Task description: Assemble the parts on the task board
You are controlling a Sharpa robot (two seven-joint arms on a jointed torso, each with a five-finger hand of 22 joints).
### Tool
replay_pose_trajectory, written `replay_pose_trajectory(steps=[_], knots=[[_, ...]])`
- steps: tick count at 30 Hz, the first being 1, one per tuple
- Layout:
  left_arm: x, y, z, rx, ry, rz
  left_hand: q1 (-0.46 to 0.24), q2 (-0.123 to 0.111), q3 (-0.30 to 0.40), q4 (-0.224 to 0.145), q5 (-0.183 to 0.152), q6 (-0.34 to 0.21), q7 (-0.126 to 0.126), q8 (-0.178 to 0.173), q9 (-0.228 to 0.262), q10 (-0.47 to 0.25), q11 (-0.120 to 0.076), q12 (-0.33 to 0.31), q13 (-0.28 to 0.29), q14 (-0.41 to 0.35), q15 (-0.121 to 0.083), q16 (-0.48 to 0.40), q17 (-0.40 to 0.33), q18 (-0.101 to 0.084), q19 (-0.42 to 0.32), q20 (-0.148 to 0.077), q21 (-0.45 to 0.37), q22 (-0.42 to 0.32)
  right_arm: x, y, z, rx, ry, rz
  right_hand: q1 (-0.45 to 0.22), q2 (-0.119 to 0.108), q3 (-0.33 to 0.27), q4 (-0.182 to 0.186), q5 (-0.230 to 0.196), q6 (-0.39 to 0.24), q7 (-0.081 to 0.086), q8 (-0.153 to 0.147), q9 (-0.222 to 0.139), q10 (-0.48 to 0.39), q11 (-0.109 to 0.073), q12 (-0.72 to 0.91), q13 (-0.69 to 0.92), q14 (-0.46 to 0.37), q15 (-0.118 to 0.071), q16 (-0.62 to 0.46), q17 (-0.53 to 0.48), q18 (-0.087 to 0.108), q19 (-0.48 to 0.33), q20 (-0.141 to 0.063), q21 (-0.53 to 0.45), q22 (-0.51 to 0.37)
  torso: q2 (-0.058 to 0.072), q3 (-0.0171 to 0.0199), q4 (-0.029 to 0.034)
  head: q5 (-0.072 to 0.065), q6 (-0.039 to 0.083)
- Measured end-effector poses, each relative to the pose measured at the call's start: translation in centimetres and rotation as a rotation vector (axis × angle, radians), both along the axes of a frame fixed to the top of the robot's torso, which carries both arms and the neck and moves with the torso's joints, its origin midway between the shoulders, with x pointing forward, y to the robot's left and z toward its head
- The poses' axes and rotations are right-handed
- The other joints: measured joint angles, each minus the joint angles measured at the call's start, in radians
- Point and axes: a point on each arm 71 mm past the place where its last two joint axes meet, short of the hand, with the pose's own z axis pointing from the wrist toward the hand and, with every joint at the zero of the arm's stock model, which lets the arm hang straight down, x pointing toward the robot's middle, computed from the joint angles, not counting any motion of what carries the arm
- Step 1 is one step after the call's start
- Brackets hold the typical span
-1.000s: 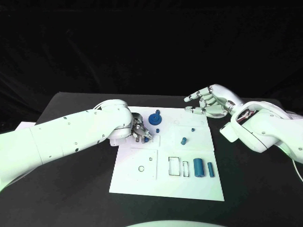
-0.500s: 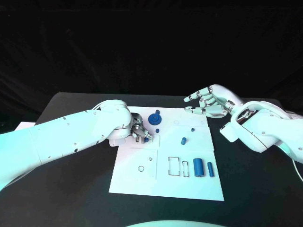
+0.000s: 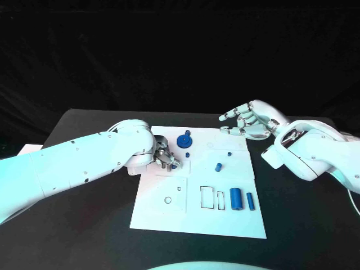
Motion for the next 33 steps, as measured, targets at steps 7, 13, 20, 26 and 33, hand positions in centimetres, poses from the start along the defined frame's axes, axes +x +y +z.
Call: replay_pose_trajectory(steps=[7, 13, 20, 26, 33], knots=[[-0.1, 0.9, 0.2, 0.002, -0.006, 0.011, 0.030, 0.017, -0.079, 0.037, -0.068, 0.003, -0.003, -0.001, 0.004, 0.000, 0.000, 0.000, 0.001, 0.000, 0.000, 0.000, 0.000, 0.000, 0.000, 0.000, 0.000, 0.000, 0.0, 0.0, 0.0, 0.000, 0.000, 0.000, 0.000, 0.000, 0.000, 0.000, 0.000, 0.000, 0.000, 0.000, 0.000, 0.000, 0.000, 0.000, 0.000, 0.000, 0.000, 0.000, 0.000, 0.000, 0.000, 0.000, 0.000, 0.000, 0.000, 0.0004, -0.0003, 0.000, 0.002], [-0.1, 1.3, 1.0, -0.007, -0.024, 0.018, 0.044, 0.026, -0.142, 0.061, -0.149, 0.003, -0.004, 0.003, 0.005, 0.000, 0.000, 0.000, 0.000, 0.000, 0.000, 0.000, 0.001, 0.000, 0.000, 0.000, 0.000, 0.000, 0.0, -0.1, 0.0, -0.001, 0.001, -0.002, 0.000, 0.000, 0.000, 0.000, 0.000, 0.000, 0.000, 0.000, -0.001, 0.000, 0.000, 0.000, -0.001, 0.000, 0.000, 0.000, 0.000, 0.000, -0.002, -0.002, 0.000, 0.000, 0.000, 0.0006, -0.0003, 0.000, 0.003], [0.3, 1.4, 2.6, -0.035, -0.058, 0.037, 0.044, 0.026, -0.209, 0.065, -0.219, -0.016, 0.010, 0.002, 0.005, -0.013, 0.008, -0.040, -0.040, 0.000, 0.000, 0.000, 0.001, 0.000, 0.000, 0.000, -0.016, 0.000, 0.1, -0.2, -0.1, -0.002, 0.001, -0.004, 0.000, 0.000, 0.000, 0.000, 0.000, 0.000, 0.000, 0.000, -0.001, 0.000, 0.000, 0.000, -0.001, 0.000, 0.000, 0.000, 0.000, 0.000, -0.004, -0.004, 0.000, 0.000, 0.000, 0.0007, -0.0006, 0.000, 0.007], [1.3, 2.3, 4.2, -0.049, -0.088, 0.071, 0.079, 0.033, -0.240, 0.059, -0.223, -0.039, 0.020, -0.017, -0.003, -0.031, 0.016, -0.063, -0.064, 0.000, 0.000, 0.000, 0.001, 0.000, 0.000, 0.000, -0.029, 0.000, 0.1, -0.2, -0.1, -0.003, 0.002, -0.005, 0.000, 0.000, 0.000, 0.000, 0.000, 0.000, 0.000, 0.000, -0.001, 0.000, 0.000, 0.000, -0.001, 0.000, 0.000, 0.000, 0.000, 0.000, -0.004, -0.004, 0.000, 0.000, 0.001, 0.0012, -0.0009, 0.000, 0.009], [3.1, 3.6, 5.5, -0.037, -0.109, 0.118, 0.196, 0.064, -0.217, 0.027, -0.187, -0.056, 0.031, -0.047, -0.027, -0.044, 0.025, -0.080, -0.082, -0.002, 0.002, 0.000, 0.001, 0.000, 0.000, 0.000, -0.037, 0.000, 0.1, -0.2, -0.1, -0.003, 0.003, -0.004, 0.000, 0.000, 0.000, 0.000, 0.000, 0.000, 0.000, 0.000, -0.001, 0.000, 0.000, 0.000, -0.001, 0.000, 0.000, 0.000, 0.000, 0.000, -0.004, -0.004, 0.000, 0.000, 0.001, 0.0018, 0.0005, 0.000, 0.012]])
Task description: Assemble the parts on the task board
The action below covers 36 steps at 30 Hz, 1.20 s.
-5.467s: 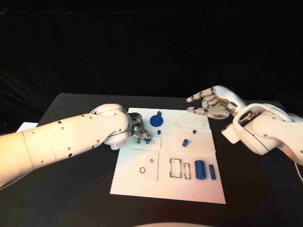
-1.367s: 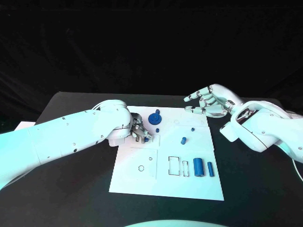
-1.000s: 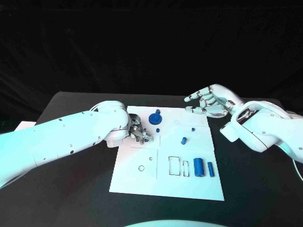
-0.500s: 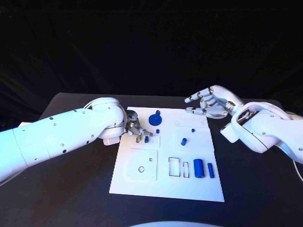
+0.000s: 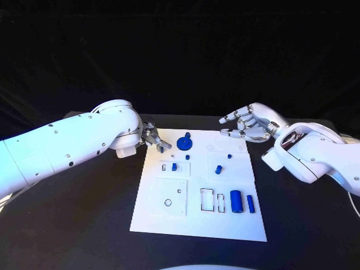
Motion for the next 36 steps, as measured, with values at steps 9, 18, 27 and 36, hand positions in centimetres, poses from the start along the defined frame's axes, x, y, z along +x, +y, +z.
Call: replay_pose_trajectory(steps=[9, 18, 27, 36], knots=[[2.3, 0.4, 0.8, 0.048, -0.006, 0.030, -0.007, -0.007, -0.025, 0.034, -0.021, -0.001, 0.001, -0.021, -0.025, -0.005, 0.005, -0.006, -0.007, 0.002, 0.005, 0.000, 0.000, 0.000, 0.000, 0.007, -0.004, 0.000, 0.1, 0.1, 0.0, 0.000, 0.000, 0.001, 0.000, 0.000, 0.000, 0.000, 0.000, 0.000, 0.000, 0.000, 0.000, 0.000, 0.000, 0.000, 0.000, 0.000, 0.000, 0.000, 0.000, 0.000, 0.000, 0.000, 0.000, 0.000, 0.001, -0.0011, -0.0021, 0.001, 0.005], [3.8, 0.3, 0.6, 0.111, -0.005, 0.037, -0.007, -0.007, -0.031, 0.039, -0.025, -0.001, 0.001, -0.021, -0.027, -0.005, 0.005, -0.006, -0.008, 0.002, 0.005, 0.000, 0.000, 0.000, 0.000, 0.007, -0.004, 0.000, 0.1, 0.3, 0.0, 0.001, 0.001, 0.004, 0.000, 0.000, 0.000, 0.000, 0.000, 0.000, 0.000, 0.000, 0.000, 0.000, 0.000, 0.000, 0.000, 0.000, 0.000, 0.000, 0.000, 0.000, 0.000, 0.000, 0.000, 0.000, 0.001, -0.0018, -0.0013, 0.001, 0.006], [4.6, -0.2, 0.0, 0.152, 0.000, 0.025, -0.004, -0.004, -0.035, 0.034, -0.025, -0.001, 0.001, -0.021, -0.031, -0.005, 0.005, -0.006, -0.010, 0.002, 0.005, 0.000, 0.000, 0.000, 0.000, 0.007, -0.004, 0.000, 0.1, 0.4, -0.1, 0.002, 0.001, 0.007, 0.000, 0.000, 0.000, 0.000, 0.000, 0.000, 0.000, 0.000, 0.000, 0.000, 0.000, 0.000, 0.000, 0.000, 0.000, 0.000, 0.000, 0.000, 0.000, 0.000, 0.000, 0.000, 0.001, -0.0023, -0.0016, 0.007, 0.003], [4.8, -0.7, -0.5, 0.156, 0.008, 0.010, 0.002, 0.002, -0.036, 0.033, -0.025, -0.001, 0.002, -0.025, -0.032, -0.005, 0.005, -0.006, -0.009, 0.002, 0.005, 0.000, 0.000, 0.000, 0.000, 0.007, -0.004, 0.000, 0.1, 0.5, -0.1, 0.003, 0.001, 0.008, 0.000, 0.000, 0.000, 0.000, 0.000, 0.000, 0.000, 0.000, 0.000, 0.000, 0.000, 0.000, 0.000, 0.000, 0.000, 0.000, 0.000, 0.000, 0.000, 0.000, 0.000, 0.000, 0.001, -0.0019, -0.0015, 0.006, 0.000]])
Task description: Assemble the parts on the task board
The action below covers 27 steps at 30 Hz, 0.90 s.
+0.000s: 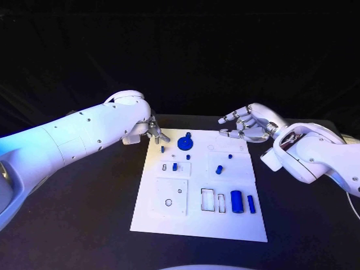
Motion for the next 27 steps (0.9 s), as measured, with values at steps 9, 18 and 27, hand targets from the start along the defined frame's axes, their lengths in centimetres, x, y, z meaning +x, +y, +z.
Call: replay_pose_trajectory(steps=[9, 18, 27], knots=[[0.0, -0.2, -0.6, 0.005, 0.020, -0.013, 0.022, 0.011, -0.004, -0.004, 0.000, 0.003, 0.003, -0.006, -0.007, 0.000, 0.000, 0.000, 0.001, -0.003, 0.003, 0.000, 0.000, 0.000, 0.000, 0.000, 0.000, 0.000, 0.0, 0.1, 0.0, 0.001, 0.000, 0.002, 0.000, 0.000, 0.000, 0.000, 0.000, 0.000, 0.000, 0.000, 0.000, 0.000, 0.000, 0.000, -0.001, 0.000, 0.000, -0.006, 0.000, 0.000, 0.000, 0.000, -0.004, 0.000, -0.001, 0.0006, 0.0001, 0.000, -0.003], [-0.1, -0.3, -1.1, 0.009, 0.042, -0.023, 0.036, 0.017, -0.004, -0.004, 0.000, 0.003, 0.003, -0.009, -0.010, 0.000, 0.000, 0.000, -0.001, -0.003, 0.003, 0.000, 0.000, 0.000, 0.000, 0.000, 0.000, 0.000, 0.0, 0.2, 0.0, 0.001, 0.001, 0.003, 0.000, 0.000, 0.000, 0.000, 0.000, 0.000, 0.000, 0.000, 0.000, 0.000, 0.000, 0.000, -0.001, 0.000, 0.000, -0.006, 0.000, 0.000, 0.000, 0.000, -0.004, 0.000, -0.001, 0.0007, 0.0007, 0.000, -0.004], [-0.1, -0.5, -1.4, 0.003, 0.061, -0.029, 0.050, 0.021, -0.004, -0.010, 0.000, 0.003, 0.003, -0.009, -0.014, -0.004, 0.004, 0.000, -0.002, -0.003, 0.003, 0.000, 0.000, 0.000, 0.000, 0.000, -0.003, 0.000, 0.0, 0.2, 0.0, 0.001, 0.001, 0.003, 0.000, 0.000, 0.000, 0.000, 0.000, 0.000, 0.000, 0.000, 0.000, 0.000, 0.000, 0.000, -0.001, 0.000, 0.000, -0.006, 0.001, 0.000, 0.000, 0.000, -0.004, 0.001, -0.001, 0.0010, 0.0012, -0.001, -0.004]])
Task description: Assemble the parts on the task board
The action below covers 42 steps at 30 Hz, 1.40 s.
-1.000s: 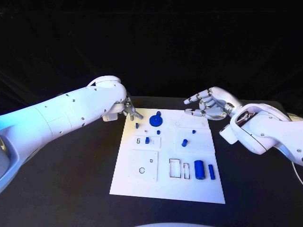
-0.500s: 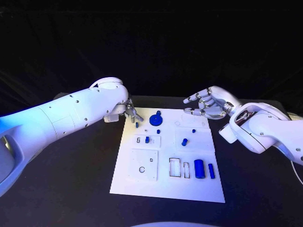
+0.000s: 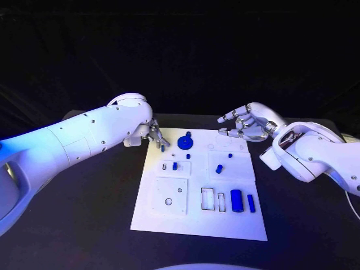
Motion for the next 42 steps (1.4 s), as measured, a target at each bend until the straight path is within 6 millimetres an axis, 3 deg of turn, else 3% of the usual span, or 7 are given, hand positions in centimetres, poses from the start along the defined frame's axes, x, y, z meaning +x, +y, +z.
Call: replay_pose_trajectory(steps=[20, 25, 29, 31, 34, 36, 42], knots=[[-0.10, -0.25, -0.28, -0.015, 0.025, -0.005, 0.061, 0.037, 0.026, -0.026, -0.004, 0.000, 0.000, -0.008, -0.010, 0.000, 0.000, 0.000, -0.003, 0.000, 0.000, 0.000, 0.000, 0.000, 0.000, 0.000, 0.000, 0.001, 0.02, 0.07, -0.01, 0.000, 0.001, 0.002, 0.000, 0.000, 0.000, 0.000, 0.000, 0.000, 0.000, 0.000, 0.000, 0.000, 0.000, 0.000, 0.000, 0.000, 0.000, 0.000, 0.000, 0.000, 0.000, 0.000, 0.000, 0.000, 0.000, 0.0002, 0.0002, 0.001, -0.003], [-0.09, -0.22, -0.33, -0.018, 0.029, -0.004, 0.128, 0.058, 0.066, -0.066, -0.010, 0.000, 0.000, -0.015, -0.017, -0.005, -0.005, -0.004, -0.007, 0.000, 0.000, 0.000, 0.000, 0.000, 0.000, 0.000, -0.001, 0.001, 0.03, 0.07, -0.02, 0.000, 0.001, 0.001, 0.000, 0.000, 0.000, 0.000, 0.000, 0.000, 0.000, 0.000, 0.000, 0.000, 0.000, 0.000, 0.000, 0.000, 0.000, 0.000, 0.000, 0.000, 0.000, 0.000, 0.000, 0.000, 0.000, 0.0000, -0.0005, 0.001, -0.005], [-0.06, -0.24, -0.24, -0.023, 0.029, -0.005, 0.206, 0.066, 0.141, -0.125, -0.015, -0.010, -0.002, -0.026, -0.025, -0.013, -0.012, -0.014, -0.011, 0.000, 0.000, 0.000, 0.000, 0.000, 0.000, 0.000, -0.005, 0.001, 0.03, 0.07, -0.03, 0.000, 0.001, 0.002, 0.000, 0.000, 0.000, 0.000, 0.000, 0.000, 0.000, 0.000, 0.000, 0.000, 0.000, 0.000, 0.000, 0.000, 0.000, 0.000, 0.000, 0.000, 0.000, 0.000, 0.000, 0.000, 0.000, 0.0000, -0.0004, 0.001, -0.006], [-0.03, -0.22, -0.19, -0.024, 0.029, -0.004, 0.224, 0.063, 0.179, -0.136, -0.017, -0.015, 0.000, -0.033, -0.028, -0.018, -0.007, -0.017, -0.015, 0.000, 0.000, 0.000, 0.000, 0.000, 0.000, 0.000, -0.005, 0.001, 0.03, 0.07, -0.03, 0.000, 0.001, 0.002, 0.000, 0.000, 0.000, 0.000, 0.000, 0.000, 0.000, 0.000, 0.000, 0.000, 0.000, 0.000, 0.000, 0.000, 0.000, 0.000, 0.000, 0.000, 0.000, 0.000, 0.000, 0.000, 0.000, 0.0000, -0.0004, 0.001, -0.007], [-0.03, -0.20, -0.21, -0.029, 0.030, -0.004, 0.228, 0.057, 0.228, -0.090, -0.014, -0.018, 0.004, -0.035, -0.027, -0.021, -0.003, -0.023, -0.023, 0.004, 0.004, 0.000, 0.000, 0.000, 0.000, 0.000, -0.005, 0.001, 0.03, 0.07, -0.04, 0.000, 0.002, 0.002, 0.000, 0.000, 0.000, 0.000, 0.000, 0.000, 0.000, 0.000, 0.000, 0.000, 0.000, 0.000, 0.000, 0.000, 0.000, 0.000, 0.000, 0.000, 0.000, 0.000, 0.000, 0.000, 0.000, 0.0000, -0.0004, 0.000, -0.008], [-0.05, -0.18, -0.27, -0.033, 0.031, -0.003, 0.210, 0.039, 0.270, -0.074, -0.011, -0.019, 0.004, -0.026, -0.022, -0.021, -0.003, -0.023, -0.025, 0.002, 0.005, 0.000, 0.001, 0.000, -0.002, 0.002, -0.005, 0.001, 0.03, 0.08, -0.04, 0.000, 0.002, 0.002, 0.000, 0.000, 0.000, 0.000, 0.000, 0.000, 0.000, 0.000, -0.001, 0.000, 0.000, 0.000, 0.000, 0.000, 0.000, 0.000, 0.000, 0.000, 0.000, 0.000, 0.000, 0.000, 0.000, 0.0000, -0.0004, 0.000, -0.009], [-0.18, -0.10, -0.42, -0.061, 0.036, -0.001, 0.142, -0.028, 0.412, -0.104, 0.015, -0.022, 0.007, 0.003, -0.001, -0.020, -0.001, -0.023, -0.030, 0.000, 0.007, 0.000, 0.001, 0.000, 0.000, 0.007, -0.008, 0.000, 0.02, 0.07, -0.06, -0.001, 0.003, 0.003, 0.000, 0.000, 0.000, 0.000, 0.000, 0.000, 0.000, 0.000, -0.001, 0.000, 0.000, 0.000, 0.000, 0.000, 0.000, 0.000, 0.000, 0.000, 0.000, 0.000, 0.000, 0.000, 0.000, 0.0004, -0.0004, 0.000, -0.010]])
